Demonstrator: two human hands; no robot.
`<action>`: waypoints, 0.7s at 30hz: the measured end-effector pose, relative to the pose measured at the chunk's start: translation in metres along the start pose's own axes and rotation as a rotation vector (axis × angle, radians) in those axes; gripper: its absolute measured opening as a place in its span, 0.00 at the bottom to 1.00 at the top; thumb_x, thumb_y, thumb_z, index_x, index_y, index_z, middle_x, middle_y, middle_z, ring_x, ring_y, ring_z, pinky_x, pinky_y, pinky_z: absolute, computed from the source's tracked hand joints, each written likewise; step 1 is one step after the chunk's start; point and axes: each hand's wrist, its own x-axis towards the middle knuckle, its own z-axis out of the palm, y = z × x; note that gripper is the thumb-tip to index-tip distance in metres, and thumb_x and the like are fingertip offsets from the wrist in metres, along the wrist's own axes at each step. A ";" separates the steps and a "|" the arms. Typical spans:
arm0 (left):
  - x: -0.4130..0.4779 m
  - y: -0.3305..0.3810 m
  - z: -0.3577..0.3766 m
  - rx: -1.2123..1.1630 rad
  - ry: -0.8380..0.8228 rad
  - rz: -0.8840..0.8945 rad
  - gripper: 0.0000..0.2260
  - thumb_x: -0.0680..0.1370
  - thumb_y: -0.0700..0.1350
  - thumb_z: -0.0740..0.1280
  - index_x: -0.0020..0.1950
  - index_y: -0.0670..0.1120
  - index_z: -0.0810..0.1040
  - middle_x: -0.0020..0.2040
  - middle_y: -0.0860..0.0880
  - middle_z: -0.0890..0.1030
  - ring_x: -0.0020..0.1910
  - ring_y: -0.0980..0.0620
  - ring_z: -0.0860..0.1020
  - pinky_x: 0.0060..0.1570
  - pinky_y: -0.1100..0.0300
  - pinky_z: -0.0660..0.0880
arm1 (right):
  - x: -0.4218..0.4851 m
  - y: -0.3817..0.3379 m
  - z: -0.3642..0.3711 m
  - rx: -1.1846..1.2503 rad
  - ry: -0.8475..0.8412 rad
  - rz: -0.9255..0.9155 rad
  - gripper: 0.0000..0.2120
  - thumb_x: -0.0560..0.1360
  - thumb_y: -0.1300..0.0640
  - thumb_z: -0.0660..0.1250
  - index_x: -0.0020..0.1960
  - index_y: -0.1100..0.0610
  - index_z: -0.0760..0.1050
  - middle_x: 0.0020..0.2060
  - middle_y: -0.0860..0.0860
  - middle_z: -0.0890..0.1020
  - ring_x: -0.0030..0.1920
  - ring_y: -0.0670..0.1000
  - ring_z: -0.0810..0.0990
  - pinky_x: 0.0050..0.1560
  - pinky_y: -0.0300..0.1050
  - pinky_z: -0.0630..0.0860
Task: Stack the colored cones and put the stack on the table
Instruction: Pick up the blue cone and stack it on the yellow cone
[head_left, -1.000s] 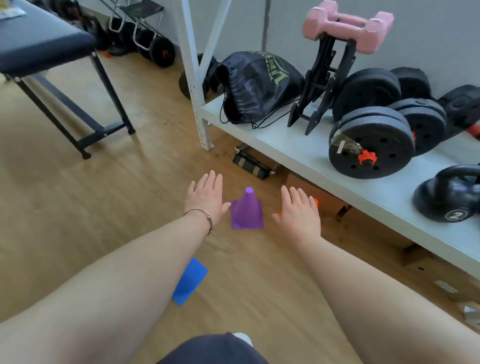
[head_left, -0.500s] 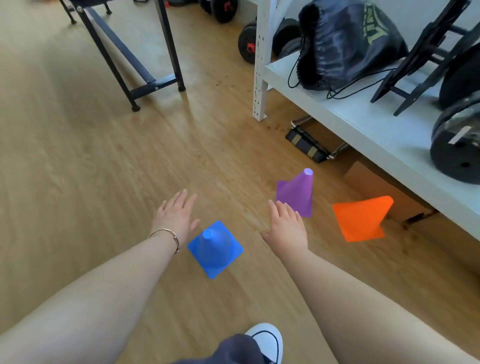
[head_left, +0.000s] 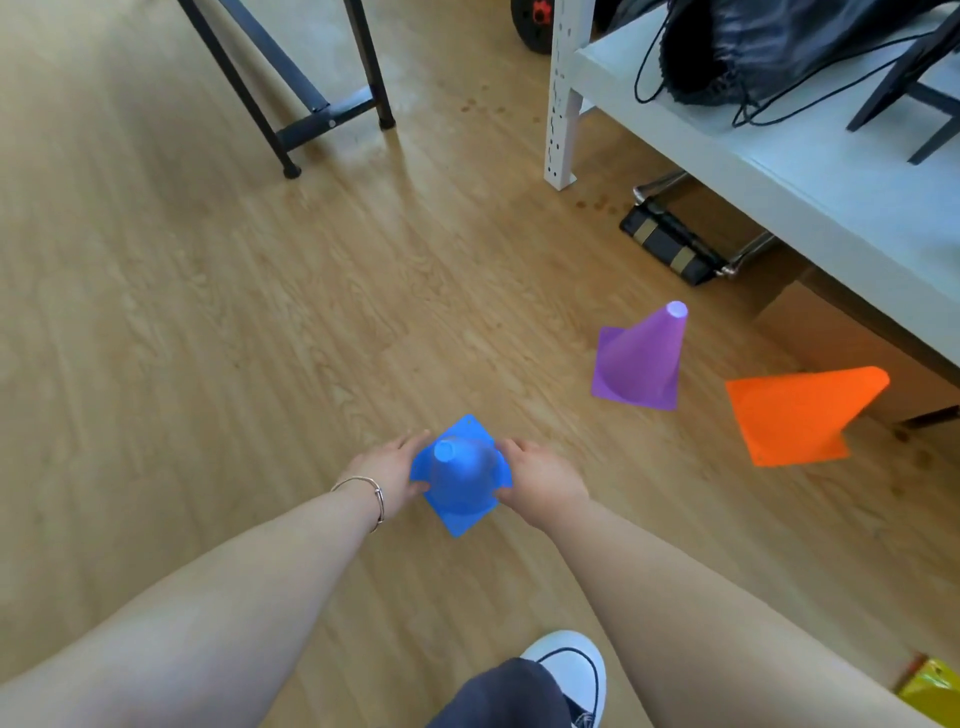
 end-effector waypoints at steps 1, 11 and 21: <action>0.000 0.003 0.002 -0.016 -0.029 0.017 0.32 0.77 0.54 0.65 0.77 0.56 0.53 0.74 0.50 0.68 0.67 0.44 0.73 0.60 0.52 0.73 | 0.002 -0.003 0.004 0.019 -0.051 0.002 0.28 0.75 0.52 0.67 0.72 0.53 0.64 0.66 0.56 0.74 0.66 0.60 0.74 0.61 0.51 0.73; 0.002 0.018 0.022 -0.578 0.008 -0.027 0.31 0.71 0.39 0.74 0.72 0.52 0.69 0.60 0.50 0.80 0.61 0.53 0.78 0.59 0.64 0.70 | -0.007 0.005 0.029 0.427 -0.066 0.175 0.30 0.72 0.61 0.68 0.72 0.53 0.64 0.63 0.57 0.79 0.60 0.59 0.79 0.60 0.52 0.76; 0.008 0.053 0.039 -0.683 -0.049 0.004 0.30 0.70 0.33 0.73 0.71 0.48 0.71 0.60 0.44 0.79 0.56 0.46 0.81 0.60 0.58 0.75 | -0.020 0.036 0.030 0.448 -0.011 0.207 0.34 0.71 0.60 0.72 0.74 0.53 0.64 0.64 0.57 0.79 0.59 0.60 0.81 0.59 0.53 0.76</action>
